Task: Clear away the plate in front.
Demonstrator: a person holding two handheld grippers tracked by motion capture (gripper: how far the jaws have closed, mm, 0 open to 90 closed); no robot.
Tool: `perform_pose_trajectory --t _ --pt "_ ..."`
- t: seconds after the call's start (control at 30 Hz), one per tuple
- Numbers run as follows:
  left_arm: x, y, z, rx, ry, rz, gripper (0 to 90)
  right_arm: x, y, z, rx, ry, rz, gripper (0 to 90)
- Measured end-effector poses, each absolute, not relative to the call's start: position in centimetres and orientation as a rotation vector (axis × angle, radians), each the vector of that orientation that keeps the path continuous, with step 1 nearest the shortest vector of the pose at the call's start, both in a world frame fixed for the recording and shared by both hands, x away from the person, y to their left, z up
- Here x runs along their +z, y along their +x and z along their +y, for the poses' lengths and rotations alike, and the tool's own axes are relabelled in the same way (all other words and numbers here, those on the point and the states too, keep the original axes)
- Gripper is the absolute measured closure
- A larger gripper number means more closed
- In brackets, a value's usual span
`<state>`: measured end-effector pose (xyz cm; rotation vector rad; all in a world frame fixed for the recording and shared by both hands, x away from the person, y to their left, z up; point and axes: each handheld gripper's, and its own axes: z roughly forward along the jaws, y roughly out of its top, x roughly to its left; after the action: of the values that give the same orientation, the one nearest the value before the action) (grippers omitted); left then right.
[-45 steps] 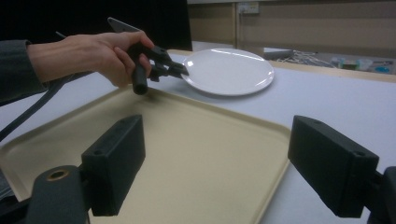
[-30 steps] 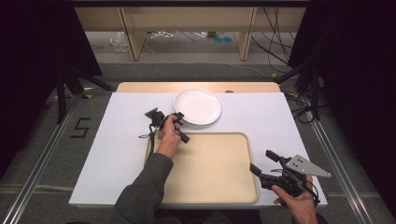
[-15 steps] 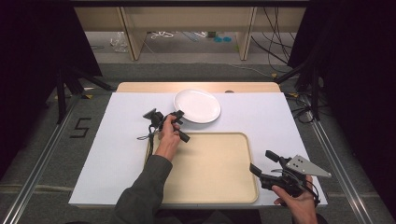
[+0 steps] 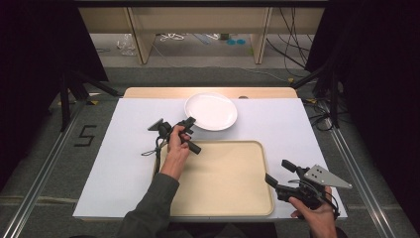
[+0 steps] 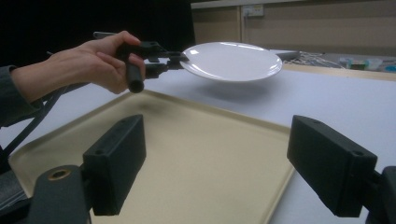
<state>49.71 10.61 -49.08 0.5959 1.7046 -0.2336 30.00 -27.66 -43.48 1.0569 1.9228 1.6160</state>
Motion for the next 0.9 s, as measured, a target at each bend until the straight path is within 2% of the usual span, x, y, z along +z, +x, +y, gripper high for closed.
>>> perform_pose_trajectory --t 0.33,0.9 --pt "-49.4 47.1 10.3 -0.328 0.572 1.63 81.5 -43.3 29.9 -27.7 1.608 1.063 1.934 20.3" --pt "-50.0 42.8 10.6 -0.369 0.598 1.559 81.9 -43.2 29.8 -27.8 1.604 1.071 1.943 20.2"
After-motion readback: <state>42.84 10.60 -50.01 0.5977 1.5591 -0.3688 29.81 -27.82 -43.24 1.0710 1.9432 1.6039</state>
